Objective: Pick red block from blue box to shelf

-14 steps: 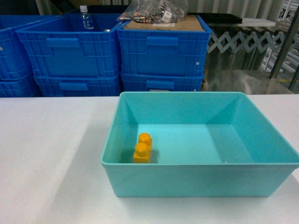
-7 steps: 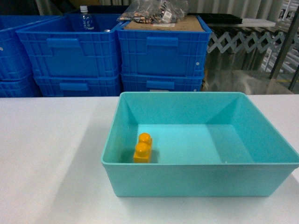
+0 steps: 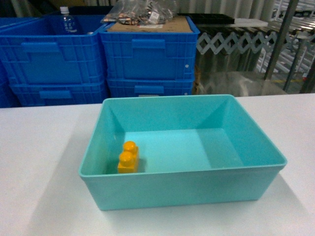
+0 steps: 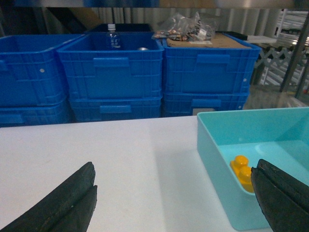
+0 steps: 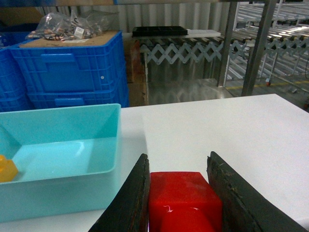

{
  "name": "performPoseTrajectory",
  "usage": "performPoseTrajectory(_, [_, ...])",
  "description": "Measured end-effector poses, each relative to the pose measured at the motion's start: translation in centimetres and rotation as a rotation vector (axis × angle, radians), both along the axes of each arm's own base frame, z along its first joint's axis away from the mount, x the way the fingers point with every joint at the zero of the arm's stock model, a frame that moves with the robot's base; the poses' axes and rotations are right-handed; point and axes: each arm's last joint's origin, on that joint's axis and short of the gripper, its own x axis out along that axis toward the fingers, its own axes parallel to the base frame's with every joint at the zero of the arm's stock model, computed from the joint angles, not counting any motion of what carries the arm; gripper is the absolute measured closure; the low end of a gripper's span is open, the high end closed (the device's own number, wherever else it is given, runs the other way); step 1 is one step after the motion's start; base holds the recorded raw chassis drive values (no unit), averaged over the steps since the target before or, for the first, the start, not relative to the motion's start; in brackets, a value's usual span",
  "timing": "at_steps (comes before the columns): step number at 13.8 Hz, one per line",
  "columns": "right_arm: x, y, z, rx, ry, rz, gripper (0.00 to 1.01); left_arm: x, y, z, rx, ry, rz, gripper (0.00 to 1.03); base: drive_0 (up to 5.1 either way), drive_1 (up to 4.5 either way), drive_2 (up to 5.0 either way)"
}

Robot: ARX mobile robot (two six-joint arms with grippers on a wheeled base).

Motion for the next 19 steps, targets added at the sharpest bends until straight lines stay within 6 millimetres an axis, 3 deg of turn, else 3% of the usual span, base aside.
performPoseTrajectory(19, [0.0, 0.0, 0.0, 0.0, 0.0, 0.0, 0.72, 0.0, 0.0, 0.0, 0.0, 0.0, 0.0, 0.05, -1.4, -1.43, -1.4])
